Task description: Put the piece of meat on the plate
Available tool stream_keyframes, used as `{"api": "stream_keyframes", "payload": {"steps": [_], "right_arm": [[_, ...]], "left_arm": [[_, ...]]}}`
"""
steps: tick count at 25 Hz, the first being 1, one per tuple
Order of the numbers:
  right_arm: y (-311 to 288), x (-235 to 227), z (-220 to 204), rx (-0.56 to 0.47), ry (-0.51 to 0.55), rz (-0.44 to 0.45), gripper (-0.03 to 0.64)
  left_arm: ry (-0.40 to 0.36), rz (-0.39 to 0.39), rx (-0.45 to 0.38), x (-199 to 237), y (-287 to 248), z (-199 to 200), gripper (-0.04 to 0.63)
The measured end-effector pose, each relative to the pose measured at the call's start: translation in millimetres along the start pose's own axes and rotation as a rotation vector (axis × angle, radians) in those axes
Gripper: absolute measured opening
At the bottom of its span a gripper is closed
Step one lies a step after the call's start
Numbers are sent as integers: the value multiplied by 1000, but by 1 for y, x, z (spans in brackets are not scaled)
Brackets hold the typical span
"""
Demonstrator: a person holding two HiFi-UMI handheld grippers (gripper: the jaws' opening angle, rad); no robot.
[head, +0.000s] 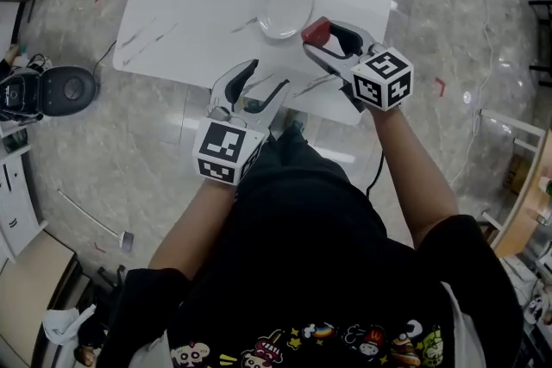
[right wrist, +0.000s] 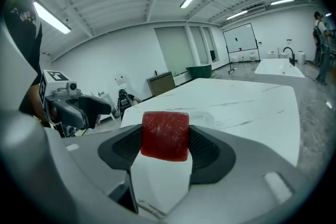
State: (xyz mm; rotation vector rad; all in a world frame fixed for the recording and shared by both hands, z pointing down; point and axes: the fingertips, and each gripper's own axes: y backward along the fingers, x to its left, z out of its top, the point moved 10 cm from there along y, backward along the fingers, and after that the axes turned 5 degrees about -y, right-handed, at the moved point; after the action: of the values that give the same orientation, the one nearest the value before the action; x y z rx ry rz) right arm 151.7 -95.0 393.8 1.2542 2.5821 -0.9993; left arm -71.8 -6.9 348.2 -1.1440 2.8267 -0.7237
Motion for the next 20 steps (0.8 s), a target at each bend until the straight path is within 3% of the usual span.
{"api": "stream_keyframes", "payload": {"steps": [7,13,20], "right_arm": [[-49,-27,10,126,61,-5,299],[-121,-53,-1,240,83,5,299],[-137,-55,8,326,186,30,299]], "left_arm": [[62,18,2,30,-3,-7,371],[125,26,14,78,-16,-40,371],[143,38,15,80,-19,-38,371]]}}
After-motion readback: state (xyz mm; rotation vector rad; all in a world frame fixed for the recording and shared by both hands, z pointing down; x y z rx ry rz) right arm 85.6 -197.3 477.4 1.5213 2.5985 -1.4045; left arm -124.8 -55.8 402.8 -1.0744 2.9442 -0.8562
